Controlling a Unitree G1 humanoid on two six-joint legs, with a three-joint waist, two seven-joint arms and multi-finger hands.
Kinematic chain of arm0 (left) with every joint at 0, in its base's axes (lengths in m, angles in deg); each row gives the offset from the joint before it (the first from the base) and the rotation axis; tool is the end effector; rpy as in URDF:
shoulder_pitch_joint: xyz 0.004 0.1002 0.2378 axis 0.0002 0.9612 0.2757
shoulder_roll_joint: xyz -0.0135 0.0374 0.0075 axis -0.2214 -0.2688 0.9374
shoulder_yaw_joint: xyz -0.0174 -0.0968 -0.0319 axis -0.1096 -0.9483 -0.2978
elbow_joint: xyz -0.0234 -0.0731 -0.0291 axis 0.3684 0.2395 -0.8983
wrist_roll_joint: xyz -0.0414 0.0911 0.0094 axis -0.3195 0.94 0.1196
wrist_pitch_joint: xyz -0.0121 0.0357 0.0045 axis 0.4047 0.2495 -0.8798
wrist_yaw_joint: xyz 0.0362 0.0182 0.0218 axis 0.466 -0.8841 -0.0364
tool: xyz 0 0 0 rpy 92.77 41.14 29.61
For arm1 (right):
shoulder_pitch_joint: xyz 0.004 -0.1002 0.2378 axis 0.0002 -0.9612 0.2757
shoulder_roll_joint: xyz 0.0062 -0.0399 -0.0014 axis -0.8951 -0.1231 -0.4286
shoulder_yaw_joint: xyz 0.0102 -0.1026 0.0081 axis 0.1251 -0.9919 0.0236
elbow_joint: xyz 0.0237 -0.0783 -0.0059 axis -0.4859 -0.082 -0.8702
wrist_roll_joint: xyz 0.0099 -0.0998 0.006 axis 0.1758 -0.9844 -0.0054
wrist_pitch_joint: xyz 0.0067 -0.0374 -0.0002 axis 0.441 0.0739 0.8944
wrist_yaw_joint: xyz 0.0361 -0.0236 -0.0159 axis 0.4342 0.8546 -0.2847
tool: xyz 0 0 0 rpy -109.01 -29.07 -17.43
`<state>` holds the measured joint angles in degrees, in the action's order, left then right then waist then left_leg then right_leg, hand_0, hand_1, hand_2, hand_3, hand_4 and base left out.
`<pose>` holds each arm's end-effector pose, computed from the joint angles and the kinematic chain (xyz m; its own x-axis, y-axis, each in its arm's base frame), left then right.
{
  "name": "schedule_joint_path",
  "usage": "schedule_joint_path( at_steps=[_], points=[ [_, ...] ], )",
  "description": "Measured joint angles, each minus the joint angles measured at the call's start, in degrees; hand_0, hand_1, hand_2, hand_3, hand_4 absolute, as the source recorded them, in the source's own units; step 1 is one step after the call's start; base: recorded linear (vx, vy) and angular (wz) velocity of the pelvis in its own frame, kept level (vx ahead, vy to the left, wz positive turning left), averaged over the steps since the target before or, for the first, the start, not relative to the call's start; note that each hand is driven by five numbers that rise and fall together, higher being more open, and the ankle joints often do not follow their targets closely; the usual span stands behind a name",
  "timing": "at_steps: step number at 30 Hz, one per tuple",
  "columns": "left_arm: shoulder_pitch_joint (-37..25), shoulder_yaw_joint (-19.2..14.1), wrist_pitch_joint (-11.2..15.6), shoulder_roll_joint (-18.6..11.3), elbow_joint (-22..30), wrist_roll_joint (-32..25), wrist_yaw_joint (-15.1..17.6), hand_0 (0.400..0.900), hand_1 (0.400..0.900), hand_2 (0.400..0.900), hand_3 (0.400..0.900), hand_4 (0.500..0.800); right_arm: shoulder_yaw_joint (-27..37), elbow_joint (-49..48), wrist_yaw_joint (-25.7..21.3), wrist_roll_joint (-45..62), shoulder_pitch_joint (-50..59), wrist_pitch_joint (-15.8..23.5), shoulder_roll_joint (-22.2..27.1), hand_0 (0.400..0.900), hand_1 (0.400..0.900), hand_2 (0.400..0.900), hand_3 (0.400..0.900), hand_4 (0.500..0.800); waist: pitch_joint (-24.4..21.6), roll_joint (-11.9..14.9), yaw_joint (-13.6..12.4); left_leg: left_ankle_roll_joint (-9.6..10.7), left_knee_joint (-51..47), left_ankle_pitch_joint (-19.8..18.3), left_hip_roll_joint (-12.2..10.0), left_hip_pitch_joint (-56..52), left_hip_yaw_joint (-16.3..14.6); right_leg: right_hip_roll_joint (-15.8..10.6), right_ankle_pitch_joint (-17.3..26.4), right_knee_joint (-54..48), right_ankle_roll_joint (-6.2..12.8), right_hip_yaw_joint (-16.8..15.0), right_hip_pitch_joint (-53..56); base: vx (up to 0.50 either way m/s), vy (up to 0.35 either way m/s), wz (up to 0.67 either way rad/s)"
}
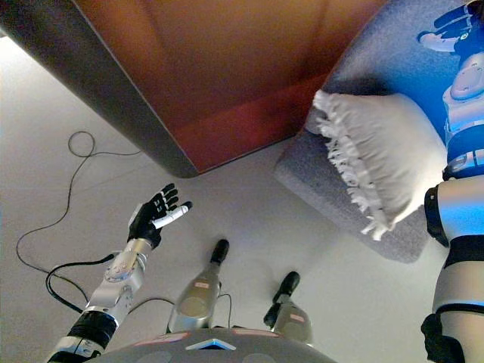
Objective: Pick up the pillow and put it on the sofa.
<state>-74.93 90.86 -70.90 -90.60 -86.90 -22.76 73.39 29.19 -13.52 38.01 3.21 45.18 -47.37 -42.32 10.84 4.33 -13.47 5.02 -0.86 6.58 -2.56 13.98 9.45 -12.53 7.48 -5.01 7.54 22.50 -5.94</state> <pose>0.1734 0.2264 -0.0196 0.9421 0.0940 -0.3219 -0.0907 0.9956 0.0254 0.3373 -0.3168 0.2467 0.8240 -0.5006 0.2653 0.5412 0.5569 -0.6301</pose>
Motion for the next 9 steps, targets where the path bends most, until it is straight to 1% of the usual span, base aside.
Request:
schedule_joint_path(
  at_steps=[3,4,5,8,9],
  points=[
    [0.10,0.01,-0.08,-0.03,-0.17,0.00,0.28,0.900,0.900,0.900,0.900,0.800,1.03,-3.42,-0.28,1.22,-0.30,-0.02,-0.96,0.900,0.900,0.900,0.900,0.800,0.03,-0.04,0.72,-0.06,-0.11,0.09,0.14,-1.18,0.01,-0.09,0.01,0.00,0.01,-0.01,1.11,0.03,0.030,-0.16],
    [0.04,0.02,-0.10,-0.01,-0.18,0.00,0.31,0.900,0.900,0.900,0.900,0.800,1.42,-4.45,-0.75,1.77,-0.33,0.07,-1.41,0.900,0.900,0.900,0.900,0.800,0.04,-0.07,0.71,-0.06,-0.24,0.07,0.12,-1.81,-0.07,-0.10,-0.01,0.00,0.01,-0.09,1.62,0.03,0.053,-0.31],
    [-0.05,0.04,-0.11,0.01,-0.18,0.00,0.43,0.900,0.900,0.900,0.900,0.800,1.61,-6.09,-1.28,2.52,-0.55,0.04,-1.73,0.900,0.900,0.900,0.900,0.800,0.05,-0.06,1.27,-0.06,-0.31,0.04,0.10,-2.40,-0.28,-0.11,-0.02,0.00,0.01,-0.31,2.00,0.02,0.057,-0.37],
    [0.11,0.03,-0.45,0.08,-0.23,0.00,0.73,0.900,0.900,0.900,0.900,0.800,3.69,-19.01,-2.47,2.73,-4.83,0.54,-3.44,0.900,0.900,0.900,0.900,0.800,0.06,-0.05,3.41,-0.15,-0.93,0.01,-0.05,-4.86,-1.89,-0.14,0.04,0.03,0.08,-1.96,3.18,0.01,0.067,-0.46],
    [0.06,0.03,-0.48,0.10,-0.22,0.00,0.68,0.900,0.900,0.900,0.900,0.800,4.33,-23.04,-2.61,2.73,-6.83,0.82,-4.09,0.900,0.900,0.900,0.900,0.800,0.05,-0.04,3.89,-0.17,-1.23,-0.02,-0.19,-5.74,-2.35,-0.11,0.04,0.03,0.08,-2.40,3.65,0.01,0.042,-0.30]
  ],
)
